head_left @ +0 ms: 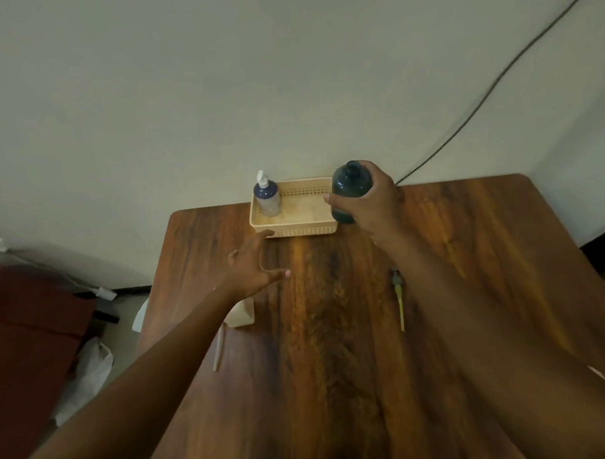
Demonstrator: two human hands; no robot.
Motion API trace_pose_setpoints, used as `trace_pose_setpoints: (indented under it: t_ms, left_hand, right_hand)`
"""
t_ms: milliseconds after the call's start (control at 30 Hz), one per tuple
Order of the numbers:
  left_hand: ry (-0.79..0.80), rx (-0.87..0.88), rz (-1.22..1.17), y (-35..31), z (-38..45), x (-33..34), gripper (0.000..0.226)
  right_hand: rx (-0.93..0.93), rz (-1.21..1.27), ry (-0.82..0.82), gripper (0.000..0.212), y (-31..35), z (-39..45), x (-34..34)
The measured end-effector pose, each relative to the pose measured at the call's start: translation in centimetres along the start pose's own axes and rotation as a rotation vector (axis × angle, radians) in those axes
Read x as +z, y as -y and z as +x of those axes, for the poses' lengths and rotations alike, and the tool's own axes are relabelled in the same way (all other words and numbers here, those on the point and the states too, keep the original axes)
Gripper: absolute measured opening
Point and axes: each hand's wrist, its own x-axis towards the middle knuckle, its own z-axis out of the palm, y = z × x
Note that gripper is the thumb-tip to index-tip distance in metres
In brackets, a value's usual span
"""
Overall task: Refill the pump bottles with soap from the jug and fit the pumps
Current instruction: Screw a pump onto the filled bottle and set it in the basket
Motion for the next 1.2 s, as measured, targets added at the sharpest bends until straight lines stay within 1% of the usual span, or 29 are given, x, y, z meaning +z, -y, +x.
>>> trace_pose_setpoints:
  t_ms: [67, 200, 333, 400, 500, 533, 633, 733, 900, 967, 1067, 1133, 1200]
  left_hand:
    - [0.038, 0.05, 0.017, -2.4, 1.4, 1.7, 0.099]
    - [0.094, 0.078, 0.022, -7.3, 3.8, 6.4, 0.101]
    - [0.132, 0.153, 0.027, -11.5, 5.3, 10.9, 0.1]
    - [0.17, 0.147, 0.04, -13.2, 6.2, 13.2, 0.1]
    - [0.239, 0.095, 0.004, -15.5, 7.1, 16.3, 0.112]
    - [0.276, 0.074, -0.023, -16.2, 7.5, 17.4, 0.112]
    - [0.36, 0.046, -0.052, -17.6, 8.6, 20.3, 0.099]
    - [0.367, 0.007, -0.064, -18.2, 9.6, 22.5, 0.084]
    - [0.318, -0.099, 0.095, -18.0, 10.6, 26.0, 0.048]
    - [0.29, -0.135, 0.136, -17.9, 10.6, 27.2, 0.04]
    - [0.219, -0.145, 0.17, -18.0, 10.5, 28.5, 0.028]
    - [0.186, -0.152, 0.151, -17.8, 10.8, 29.3, 0.022]
    - [0.165, -0.146, 0.123, -17.7, 10.8, 29.6, 0.021]
  right_hand:
    - [0.011, 0.005, -0.041, 0.064, -1.0, -0.1, -2.6]
    - [0.045, -0.006, -0.122, 0.07, -3.5, -0.4, -7.7]
    - [0.095, -0.016, -0.193, 0.071, -5.9, -0.7, -12.2]
    - [0.108, -0.027, -0.221, 0.07, -7.0, -0.9, -14.2]
    - [0.13, -0.018, -0.236, 0.069, -8.4, -1.5, -16.5]
    - [0.131, -0.023, -0.241, 0.069, -9.1, -1.8, -17.2]
    - [0.139, -0.054, -0.25, 0.069, -10.8, -2.5, -18.5]
    - [0.154, -0.079, -0.242, 0.07, -12.4, -3.1, -19.1]
    - [0.191, -0.096, -0.227, 0.07, -14.5, -4.2, -19.6]
    - [0.197, -0.097, -0.217, 0.069, -15.2, -4.6, -19.5]
    - [0.215, -0.094, -0.207, 0.067, -16.2, -4.9, -19.4]
    - [0.223, -0.1, -0.192, 0.067, -16.8, -5.1, -19.2]
    - [0.237, -0.108, -0.177, 0.068, -17.2, -5.1, -18.9]
